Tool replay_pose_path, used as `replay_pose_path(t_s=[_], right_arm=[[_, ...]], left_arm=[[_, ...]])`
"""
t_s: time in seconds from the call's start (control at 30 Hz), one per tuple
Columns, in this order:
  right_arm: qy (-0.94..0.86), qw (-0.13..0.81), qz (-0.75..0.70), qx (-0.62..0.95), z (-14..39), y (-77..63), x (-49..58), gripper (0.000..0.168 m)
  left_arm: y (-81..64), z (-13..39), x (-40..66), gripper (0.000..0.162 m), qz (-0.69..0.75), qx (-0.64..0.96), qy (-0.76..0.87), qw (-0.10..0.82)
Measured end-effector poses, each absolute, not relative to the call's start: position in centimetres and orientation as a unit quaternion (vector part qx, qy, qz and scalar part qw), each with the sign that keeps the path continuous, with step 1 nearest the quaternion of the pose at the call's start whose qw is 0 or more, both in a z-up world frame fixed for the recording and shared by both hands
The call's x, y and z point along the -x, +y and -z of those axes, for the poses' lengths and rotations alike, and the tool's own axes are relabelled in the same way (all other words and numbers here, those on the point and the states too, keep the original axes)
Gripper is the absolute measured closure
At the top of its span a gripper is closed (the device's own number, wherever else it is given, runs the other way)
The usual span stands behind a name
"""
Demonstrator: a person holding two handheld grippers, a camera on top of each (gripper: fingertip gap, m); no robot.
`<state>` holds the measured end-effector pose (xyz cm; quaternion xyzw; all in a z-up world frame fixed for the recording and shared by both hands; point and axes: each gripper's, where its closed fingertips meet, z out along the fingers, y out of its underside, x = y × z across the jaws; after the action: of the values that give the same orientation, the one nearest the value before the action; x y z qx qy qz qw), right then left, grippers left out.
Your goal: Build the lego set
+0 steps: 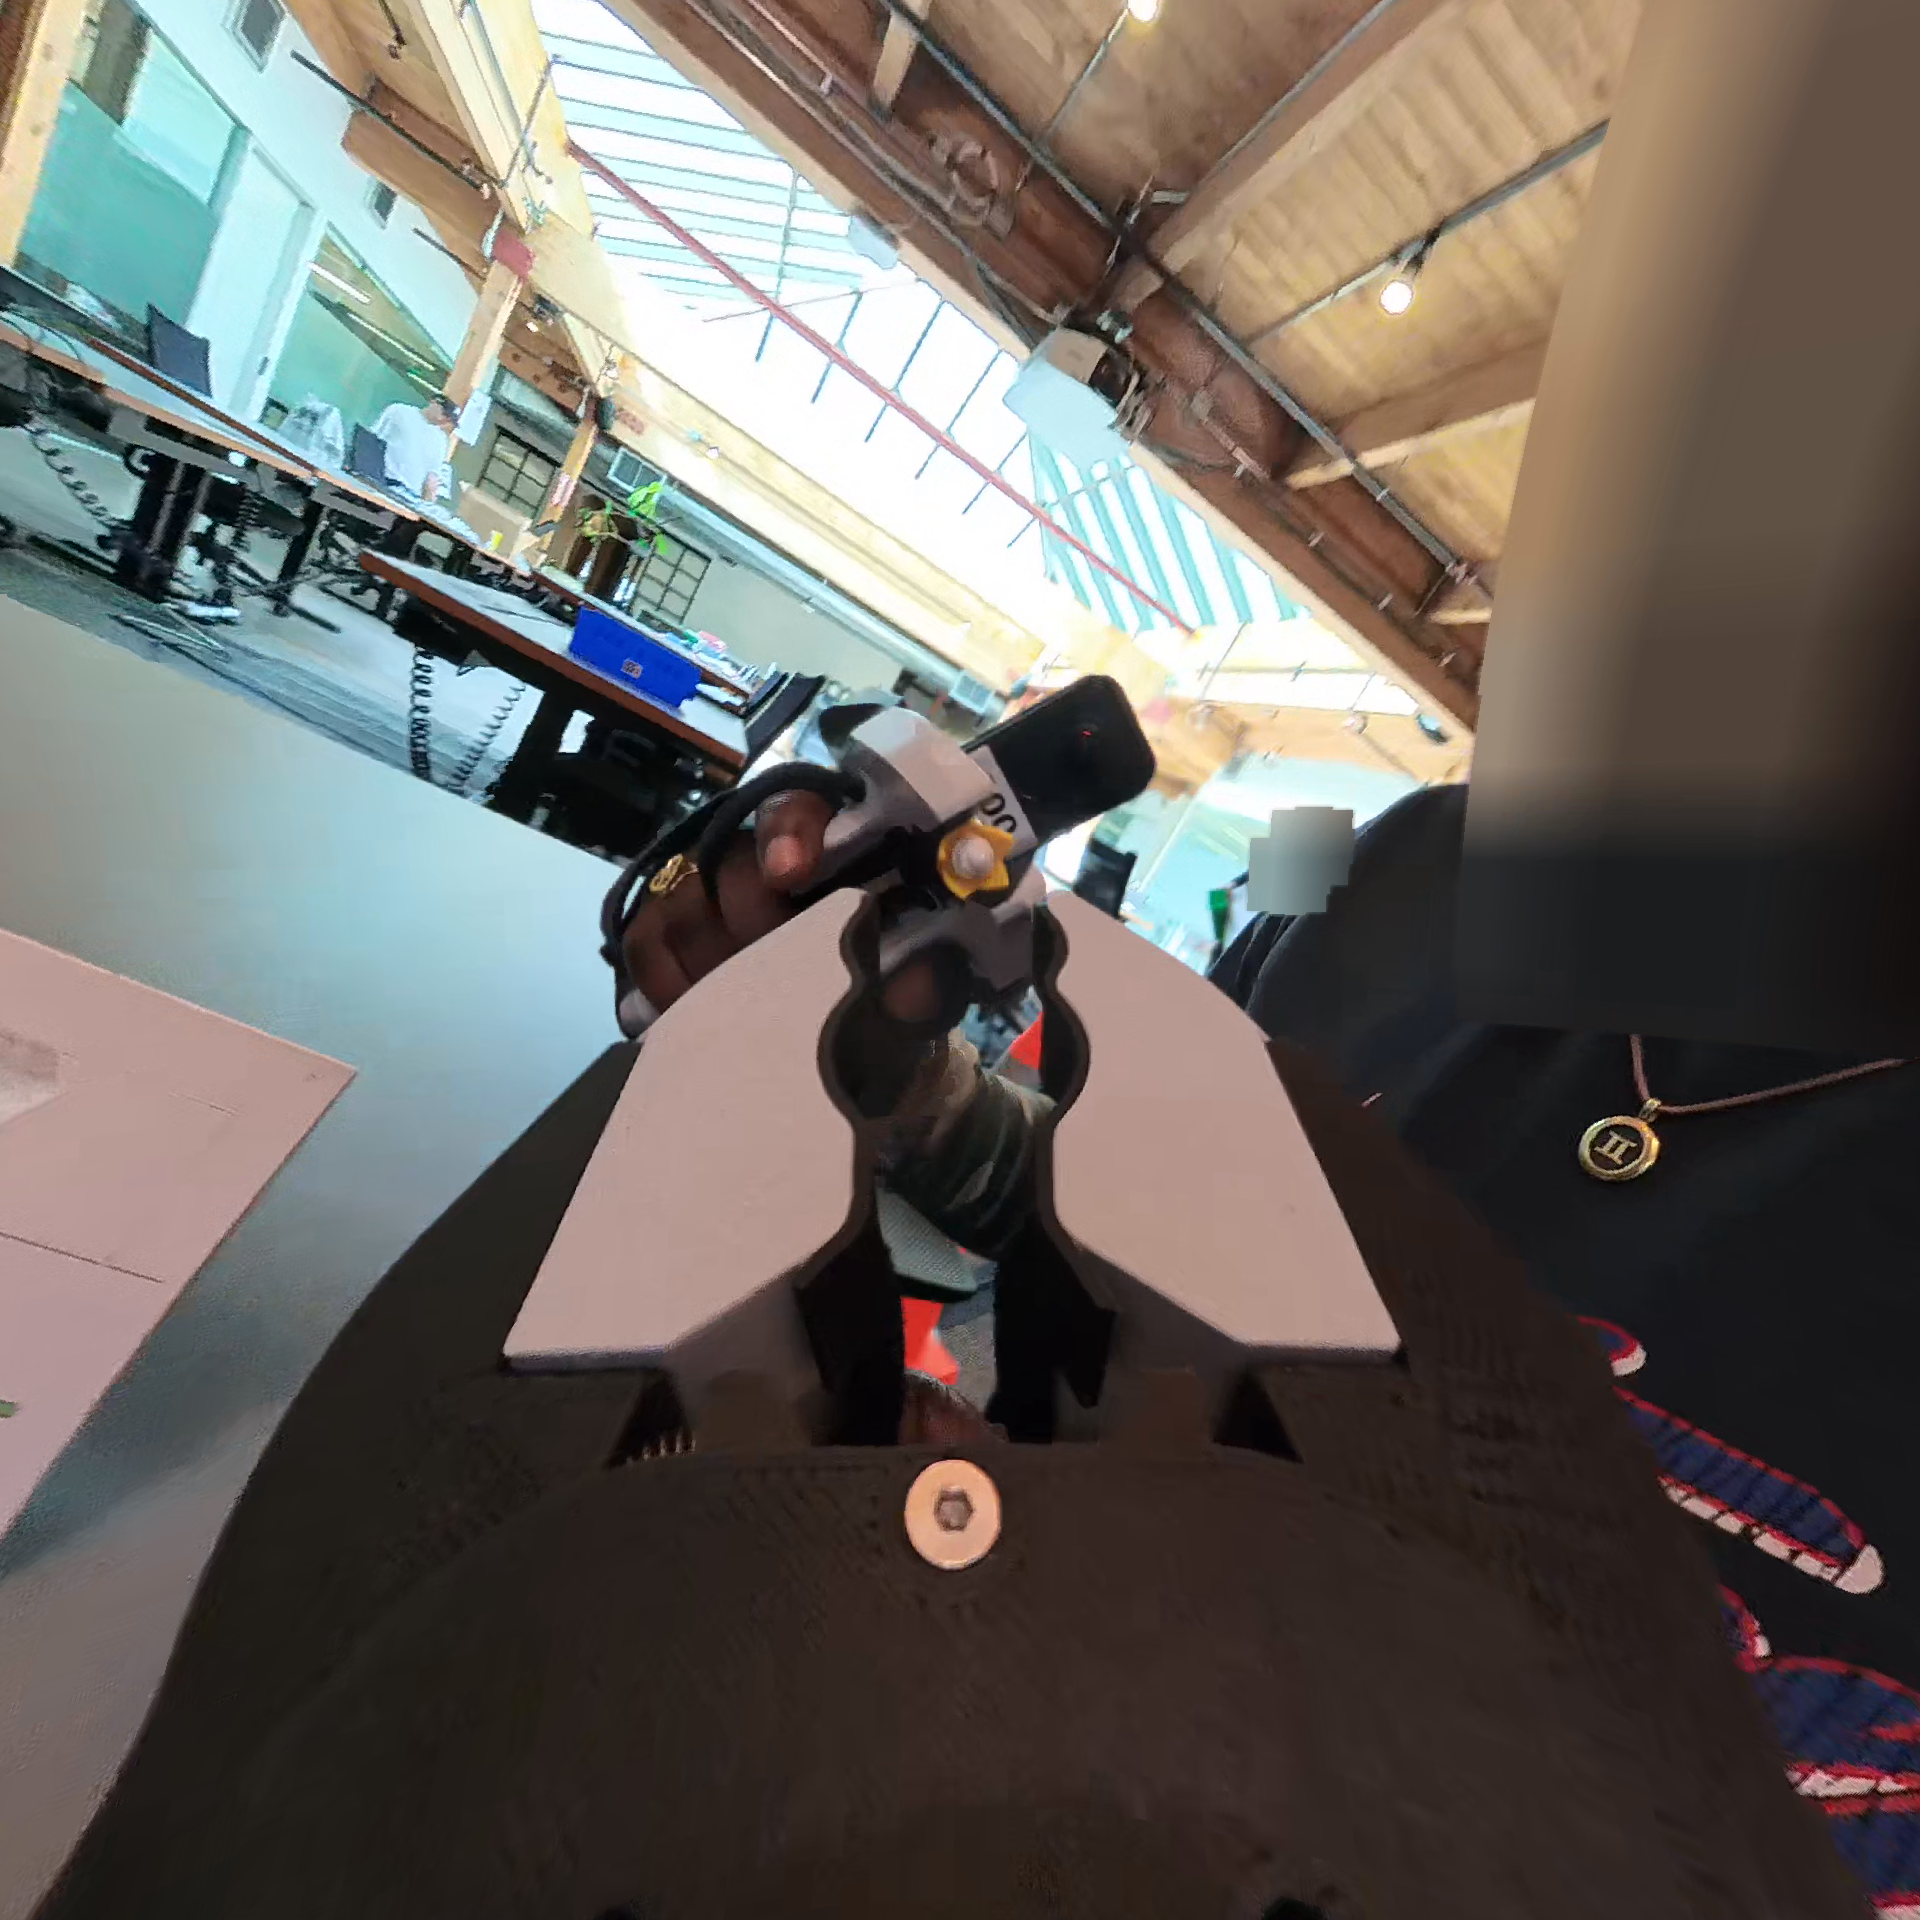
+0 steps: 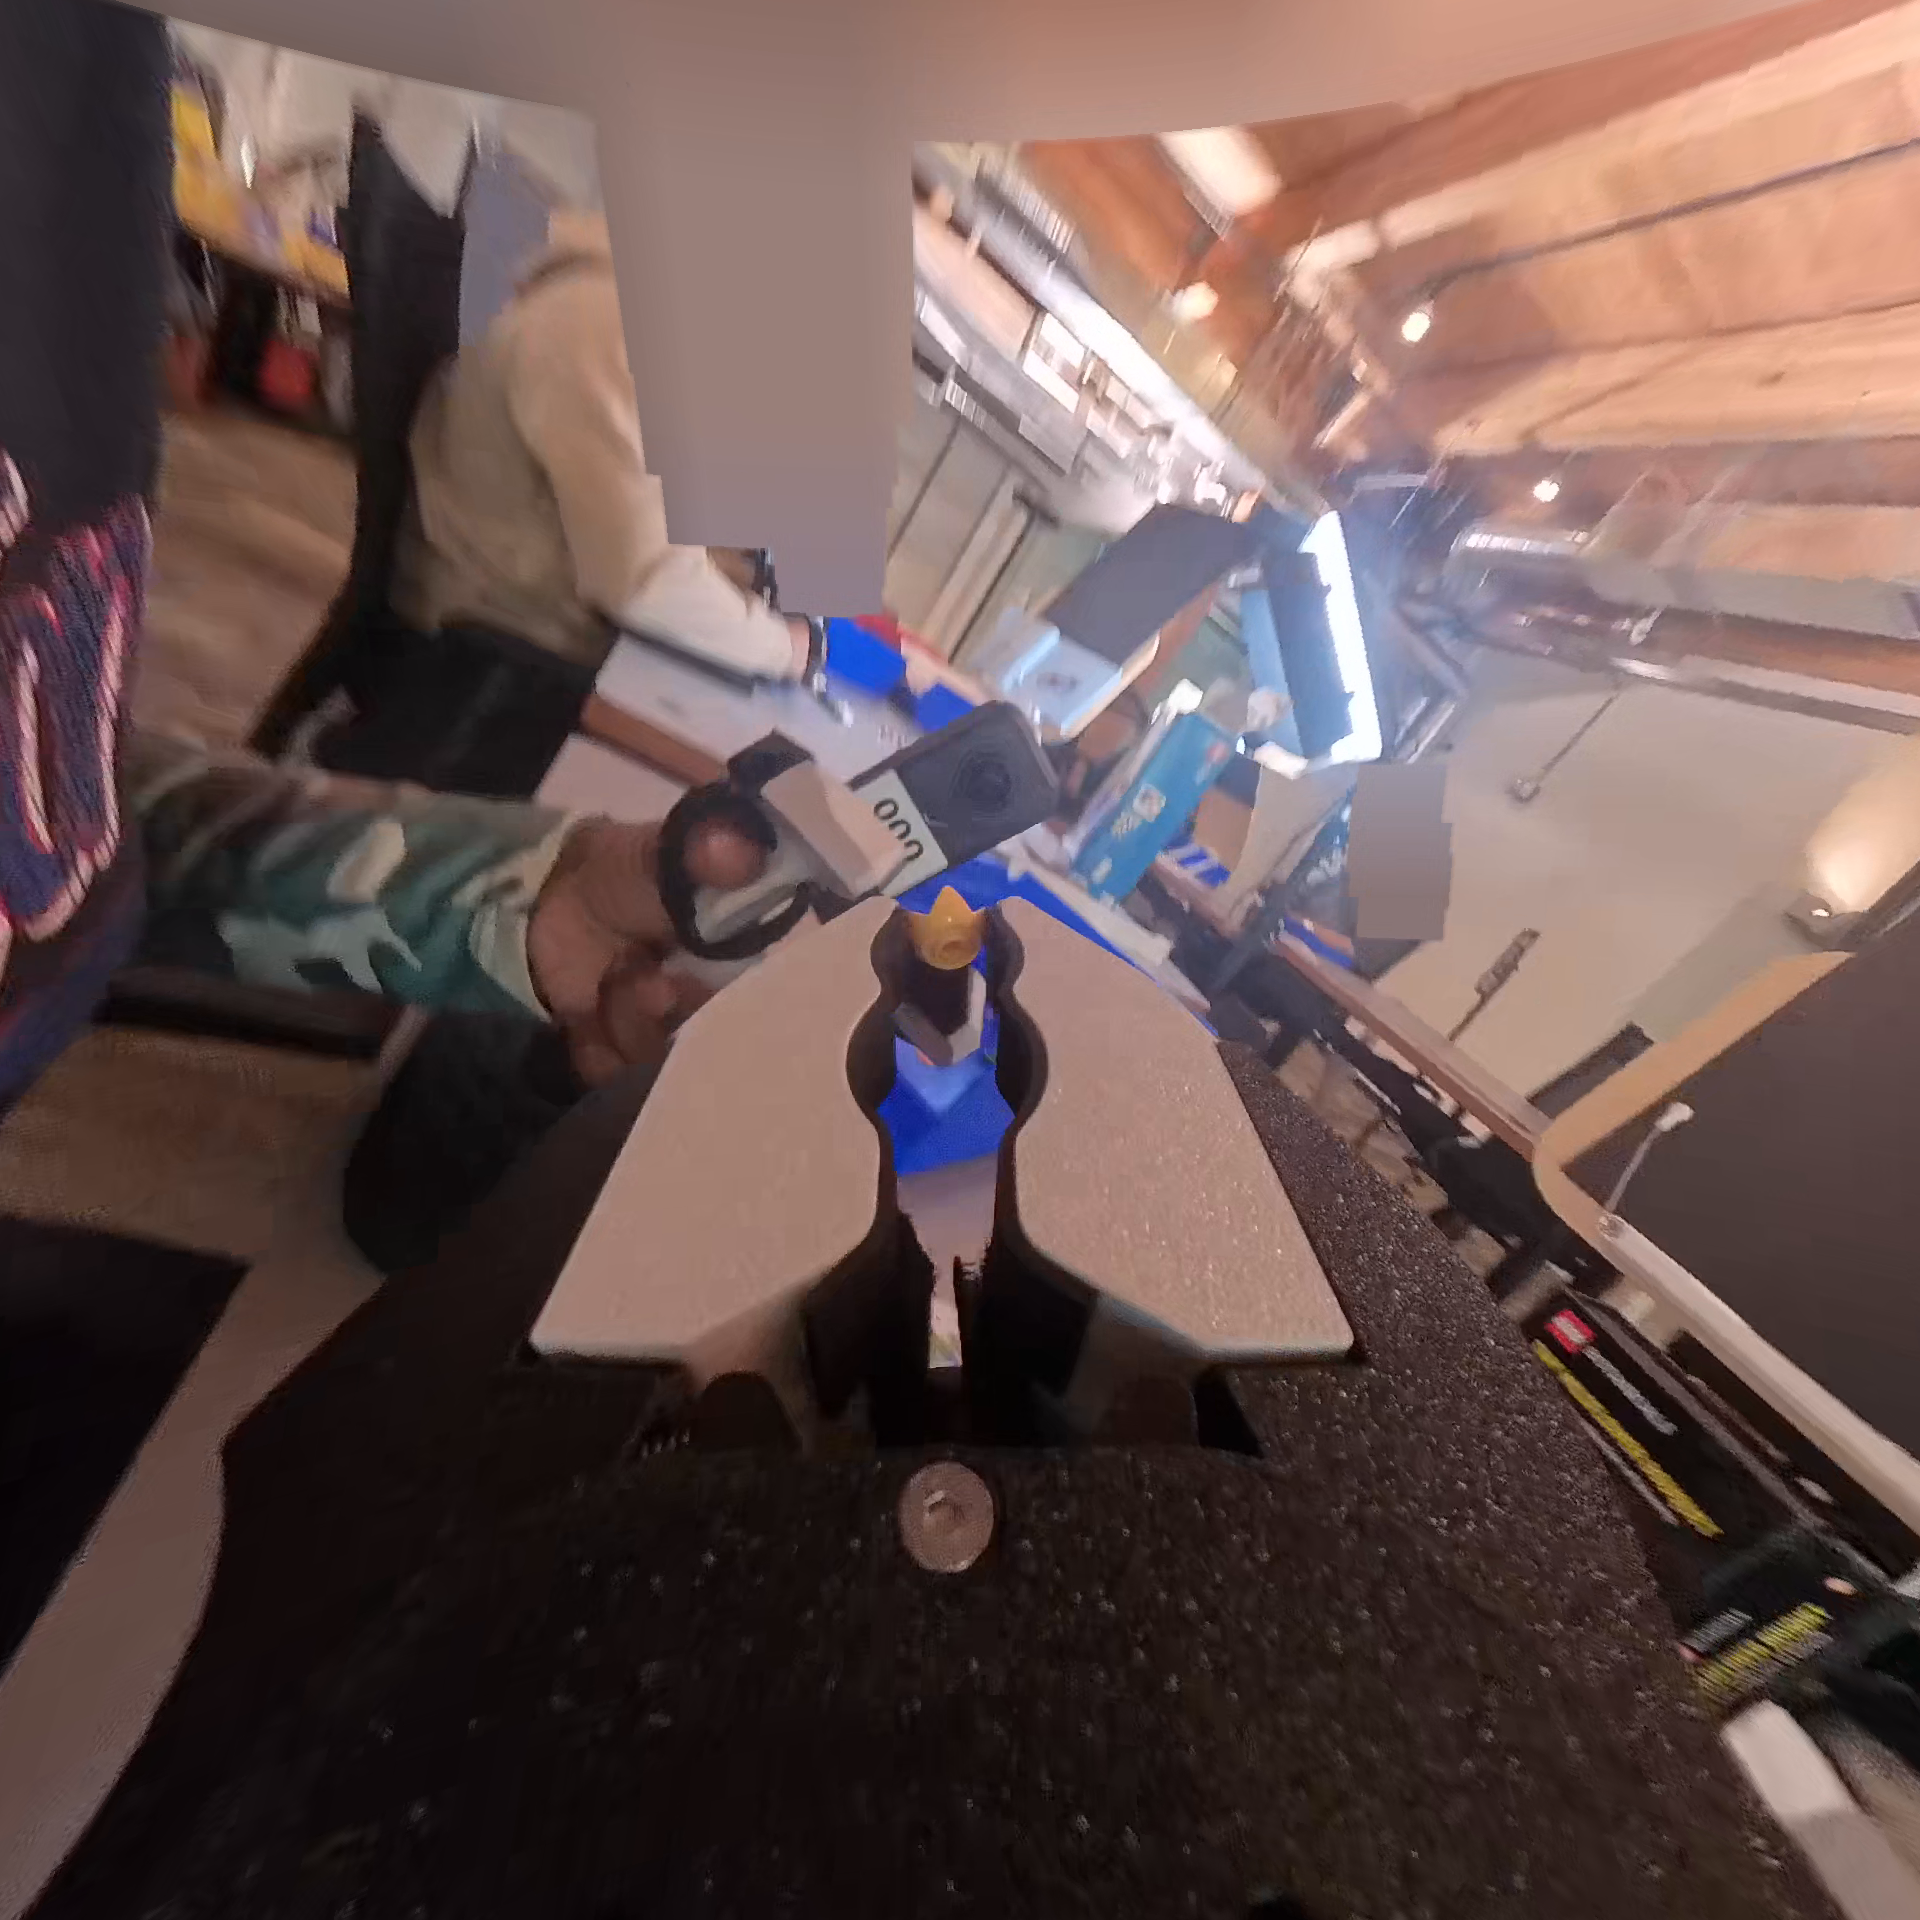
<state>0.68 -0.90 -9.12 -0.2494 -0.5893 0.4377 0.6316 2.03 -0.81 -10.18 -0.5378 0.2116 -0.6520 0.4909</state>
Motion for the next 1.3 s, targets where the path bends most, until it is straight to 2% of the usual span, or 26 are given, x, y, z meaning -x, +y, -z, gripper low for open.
replay_pose_path(t_s=[0.17, 0.43, 0.57, 0.67, 0.83, 1.07, 1.3], right_arm=[[-0.527, 0.613, -0.544, 0.224, 7.6, -1.4, -1.9, 0.154], [-0.506, 0.56, -0.635, 0.164, 6.6, -3.1, -2.5, 0.154], [-0.525, 0.551, -0.63, 0.153, 7.0, -3.6, -2.1, 0.154], [-0.527, 0.546, -0.634, 0.146, 6.8, -3.7, -2.3, 0.154], [-0.544, 0.545, -0.622, 0.143, 7.0, -3.8, -2.3, 0.154], [-0.557, 0.55, -0.606, 0.144, 7.0, -3.7, -2.2, 0.154], [-0.607, 0.579, -0.523, 0.15, 7.1, -3.7, -1.8, 0.154]], left_arm=[[-1.3, 8.9, -1.8, 0.141, 0.618, 0.538, 0.224, 0.528], [-2.5, 7.6, -3.2, 0.14, 0.758, 0.462, 0.169, 0.427], [-3.1, 7.0, -3.6, 0.143, 0.794, 0.429, 0.163, 0.399], [-3.2, 7.0, -3.5, 0.149, 0.797, 0.422, 0.164, 0.4], [-3.1, 7.1, -3.5, 0.15, 0.797, 0.421, 0.164, 0.401], [-3.0, 7.1, -3.4, 0.151, 0.787, 0.419, 0.166, 0.421], [-3.0, 7.1, -3.2, 0.152, 0.764, 0.43, 0.174, 0.449]])
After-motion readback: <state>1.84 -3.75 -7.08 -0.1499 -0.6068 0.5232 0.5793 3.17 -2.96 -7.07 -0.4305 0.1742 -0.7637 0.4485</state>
